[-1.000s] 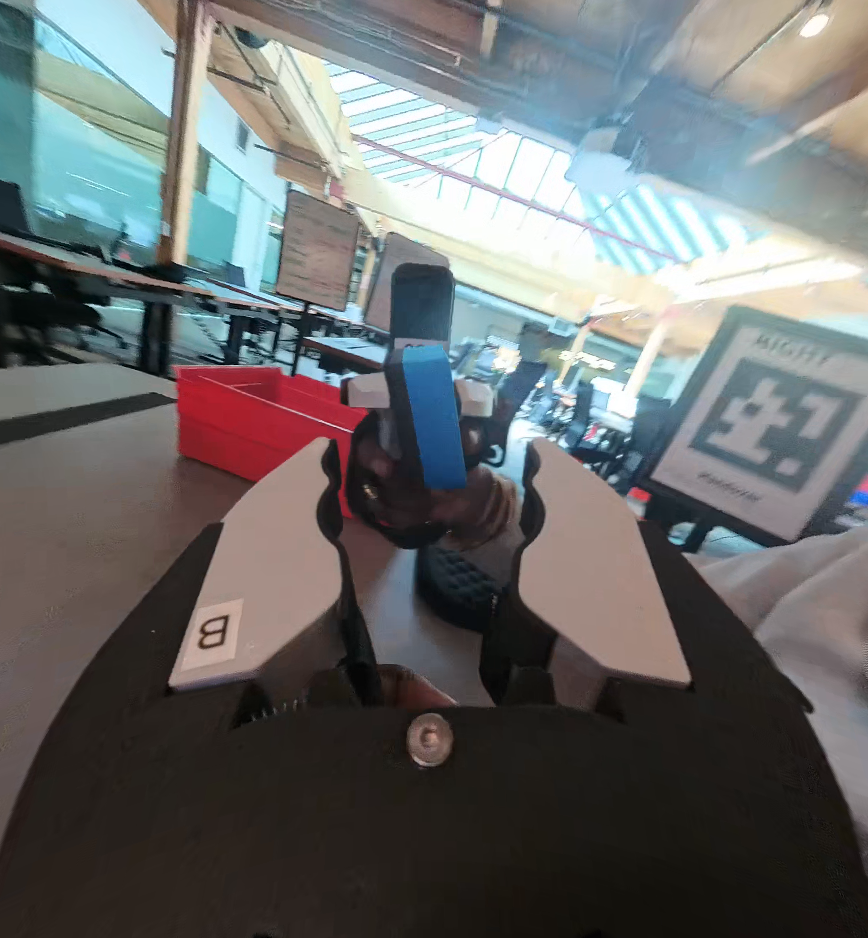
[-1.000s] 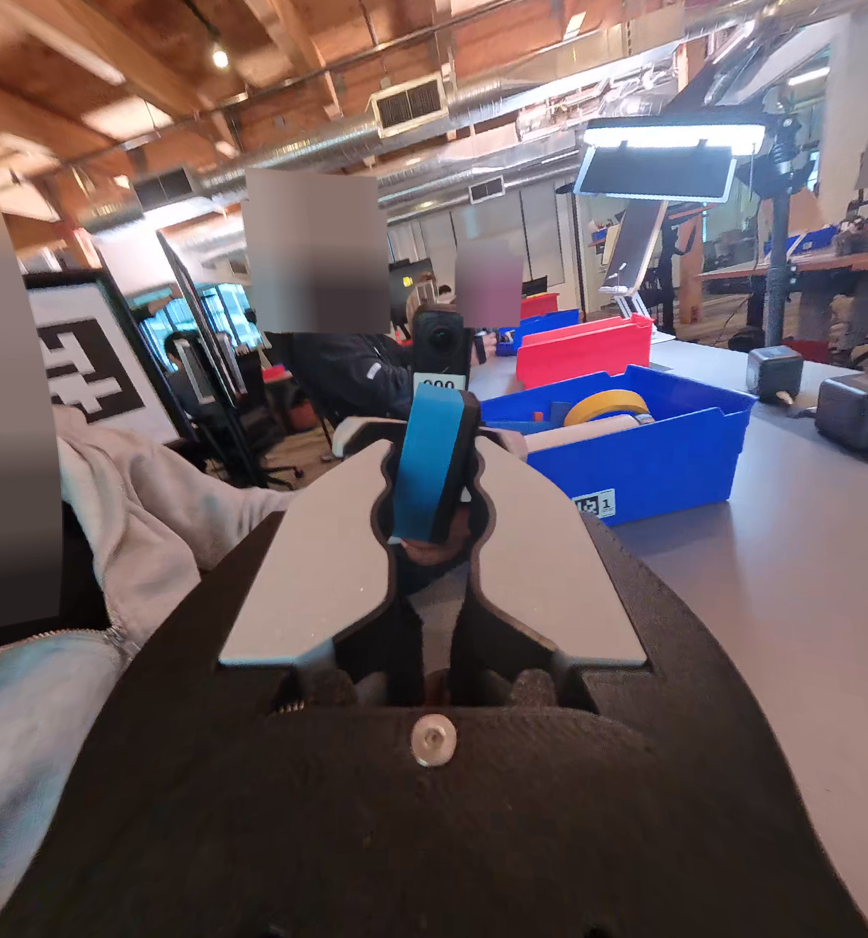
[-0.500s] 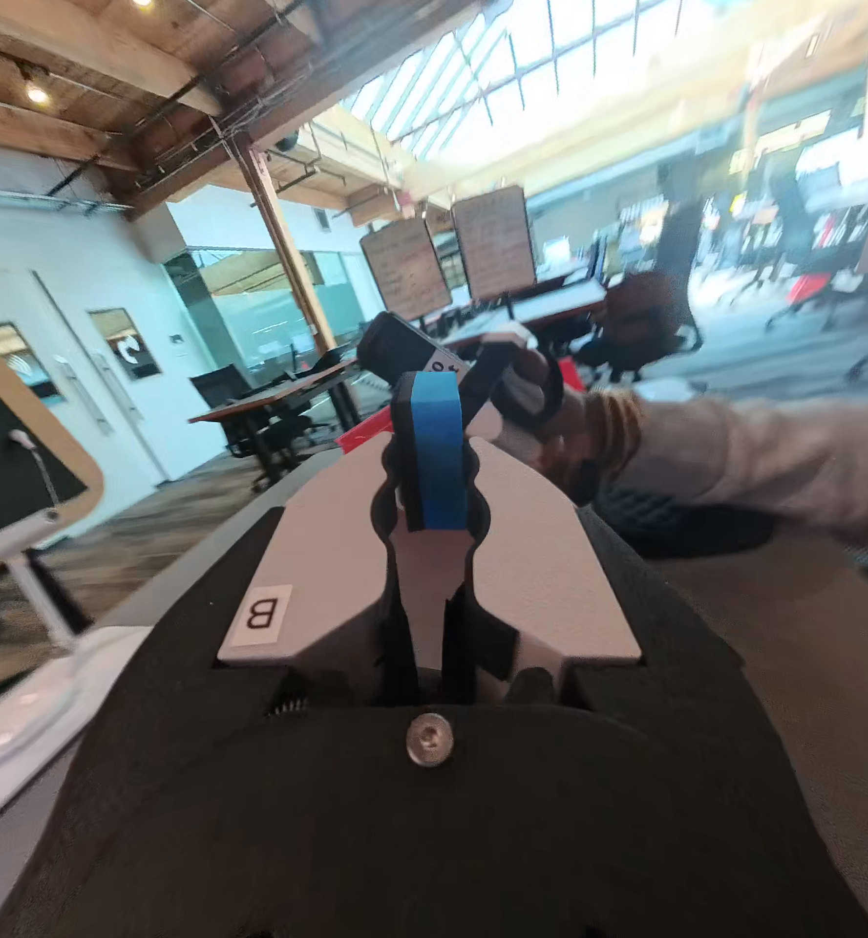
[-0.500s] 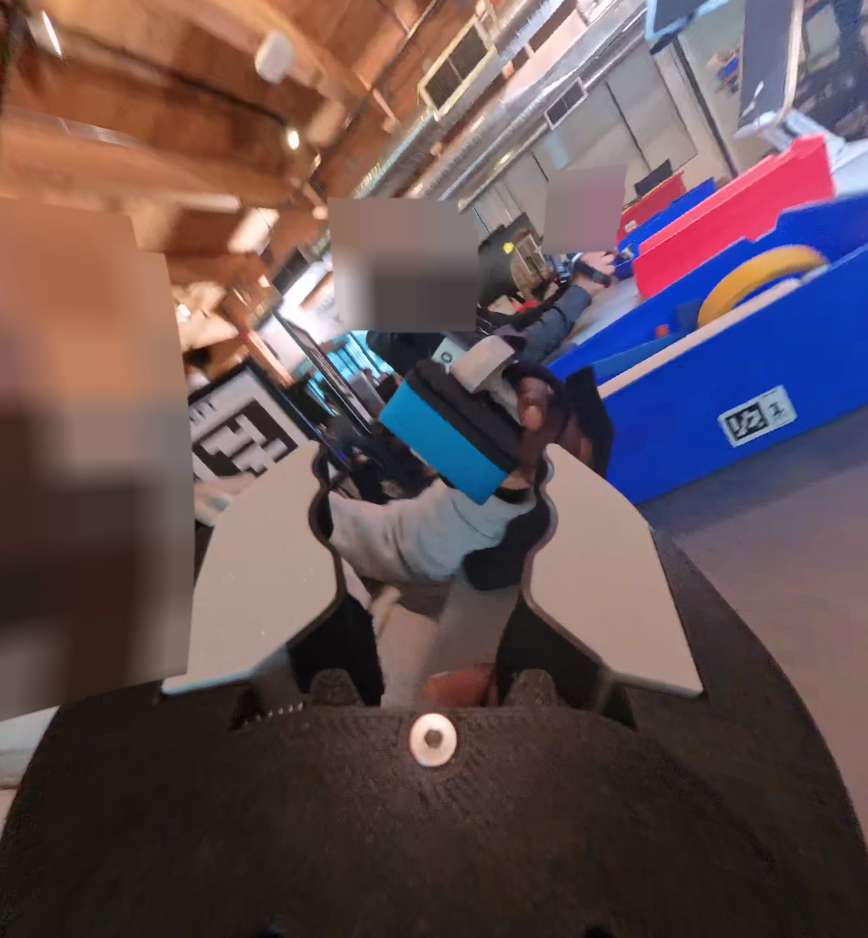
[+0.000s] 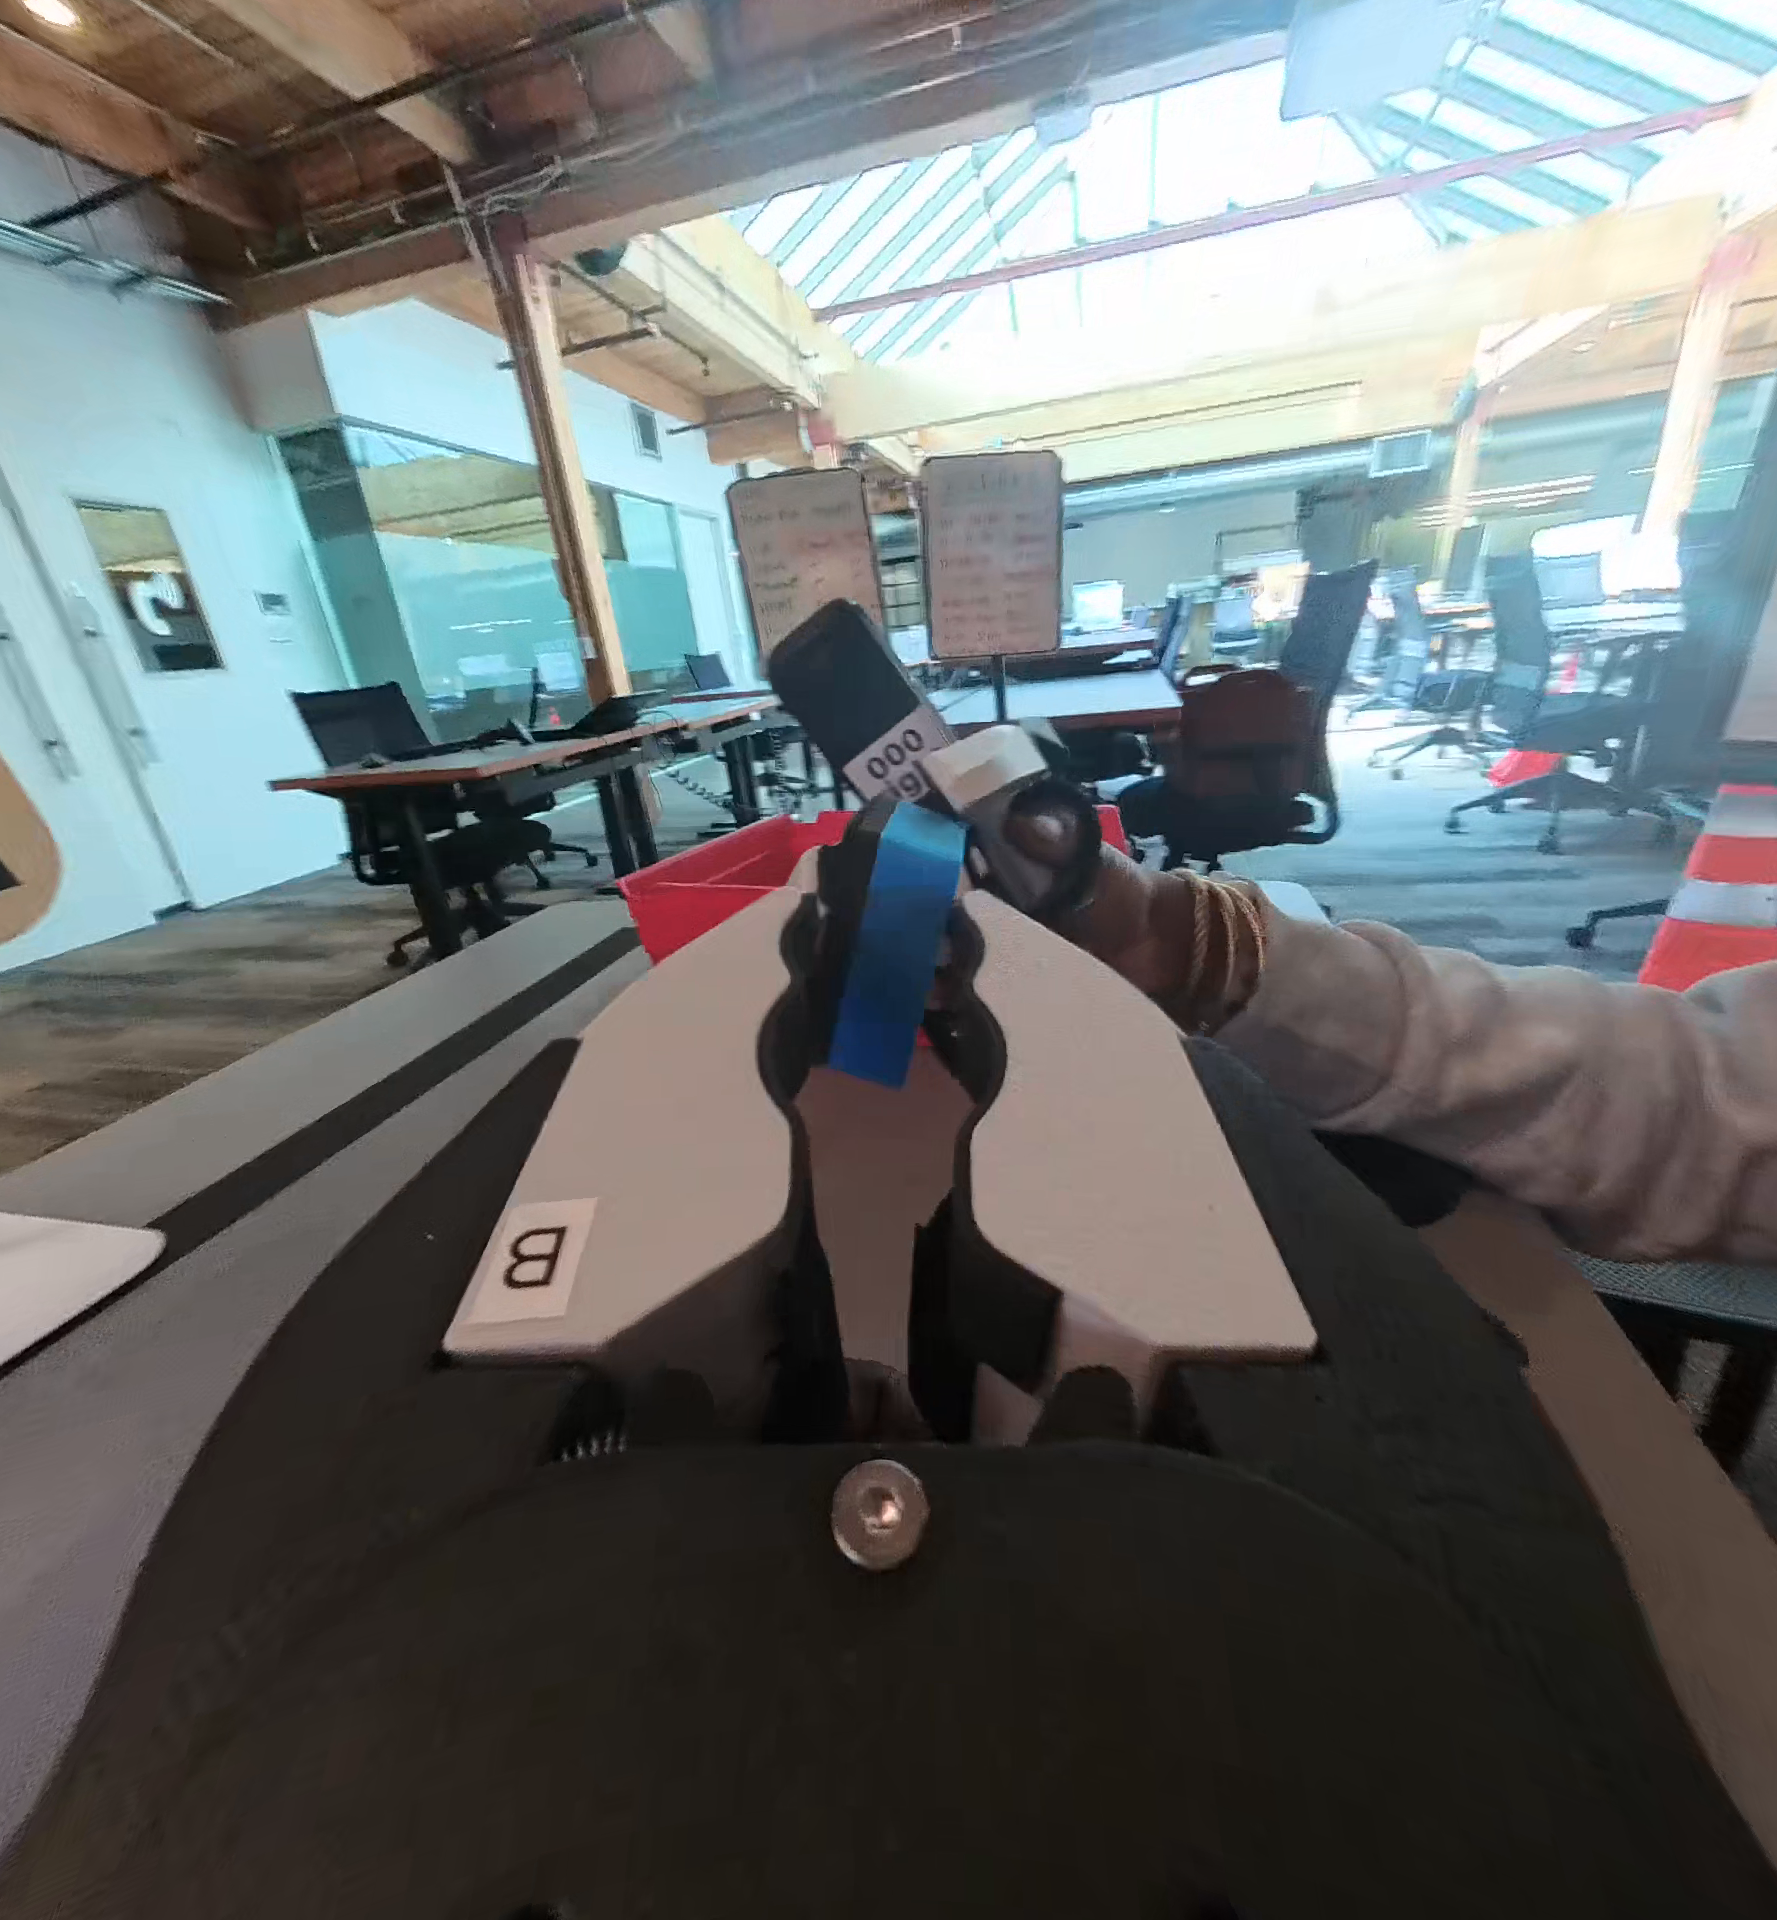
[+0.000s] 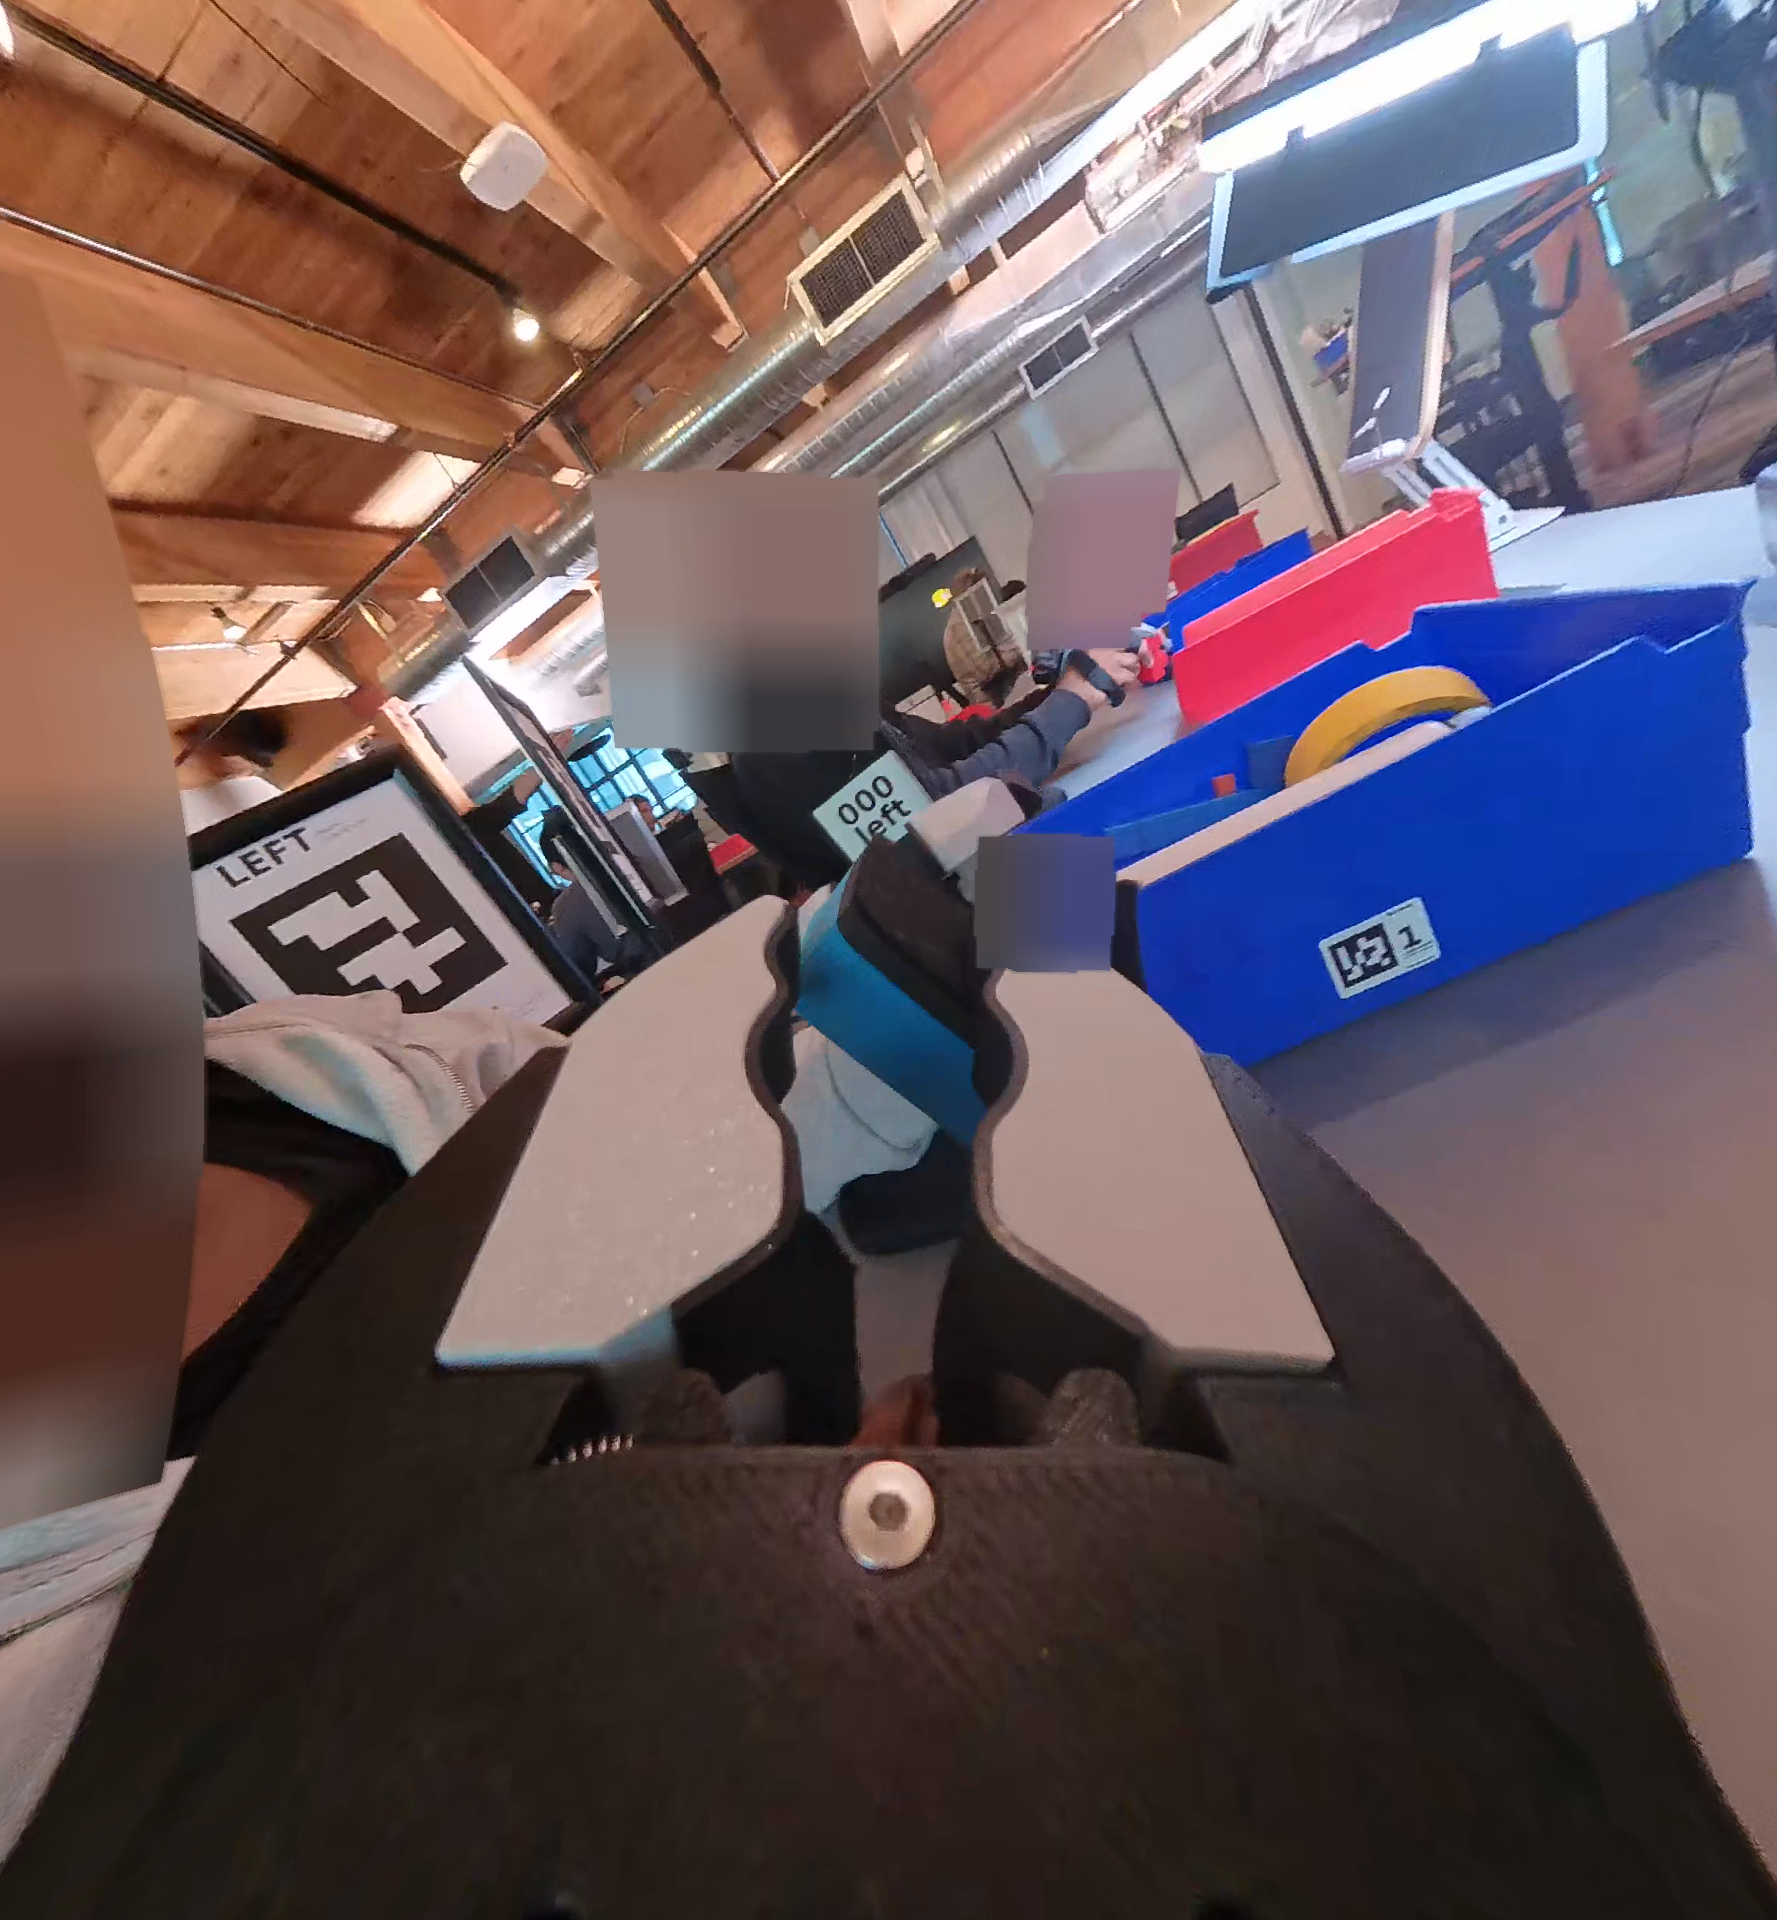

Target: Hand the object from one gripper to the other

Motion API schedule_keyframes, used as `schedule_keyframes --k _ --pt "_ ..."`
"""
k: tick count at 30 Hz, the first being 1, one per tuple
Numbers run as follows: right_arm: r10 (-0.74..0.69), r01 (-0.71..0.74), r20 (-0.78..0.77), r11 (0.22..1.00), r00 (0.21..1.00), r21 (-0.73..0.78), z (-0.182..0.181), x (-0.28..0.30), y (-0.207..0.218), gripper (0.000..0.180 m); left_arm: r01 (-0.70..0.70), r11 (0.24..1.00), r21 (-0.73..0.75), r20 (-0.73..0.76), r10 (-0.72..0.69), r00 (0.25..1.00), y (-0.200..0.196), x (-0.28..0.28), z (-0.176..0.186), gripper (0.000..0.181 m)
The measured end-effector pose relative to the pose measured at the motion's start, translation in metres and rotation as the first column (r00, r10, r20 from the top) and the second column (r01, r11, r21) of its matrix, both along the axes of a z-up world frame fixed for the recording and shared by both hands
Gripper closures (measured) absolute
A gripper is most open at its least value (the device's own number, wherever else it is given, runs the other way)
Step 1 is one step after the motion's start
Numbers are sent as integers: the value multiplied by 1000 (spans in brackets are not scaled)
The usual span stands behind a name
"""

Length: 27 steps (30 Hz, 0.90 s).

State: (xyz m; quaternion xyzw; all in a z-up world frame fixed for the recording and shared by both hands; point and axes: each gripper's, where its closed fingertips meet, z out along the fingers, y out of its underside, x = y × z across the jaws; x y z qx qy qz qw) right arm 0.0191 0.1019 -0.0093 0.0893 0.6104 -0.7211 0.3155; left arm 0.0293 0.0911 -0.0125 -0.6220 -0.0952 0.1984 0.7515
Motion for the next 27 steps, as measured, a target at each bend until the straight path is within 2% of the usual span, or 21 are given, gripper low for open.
schedule_keyframes --k 2,5,7,9,10,12,14,17,19,21,23,25,27 --pt "-26 25 -33 999 999 -37 4 -1 1 149 -33 999 4 30 32 999 -3 -5 0 139" --pt "-102 81 -187 990 977 -120 16 2 6 150 35 994 103 235 -59 970 -3 -9 0 112" --pt "-180 130 -366 979 913 -157 21 10 8 150 144 966 216 412 -224 883 1 -6 -2 99" --pt "-247 179 -538 968 806 -177 21 17 6 150 254 908 333 504 -399 766 6 2 -1 93" --pt "-262 190 -609 965 749 -181 19 22 4 150 281 886 368 512 -446 734 8 6 1 94" --pt "-267 189 -698 964 665 -189 16 30 1 150 285 899 332 505 -424 752 12 8 -2 94" --pt "-252 165 -732 968 632 -191 13 38 -2 150 274 924 268 458 -372 807 13 10 -4 99" --pt "-223 148 -761 975 609 -166 7 42 -5 150 298 924 239 376 -371 849 14 18 0 126" --pt "-228 152 -772 974 594 -171 7 43 -6 150 291 929 230 355 -358 863 14 19 1 127" --pt "-228 154 -771 973 594 -170 7 43 -6 150 288 933 217 344 -349 872 13 19 0 127" --pt "-234 151 -738 972 633 -179 9 41 -6 150 269 944 193 303 -318 898 13 18 1 127" --pt "-227 147 -636 973 737 -178 14 35 -4 136 225 962 154 214 -255 943 10 17 4 127" --pt "-177 123 -442 981 879 -147 19 23 -1 124 155 982 106 112 -167 980 7 15 7 127"
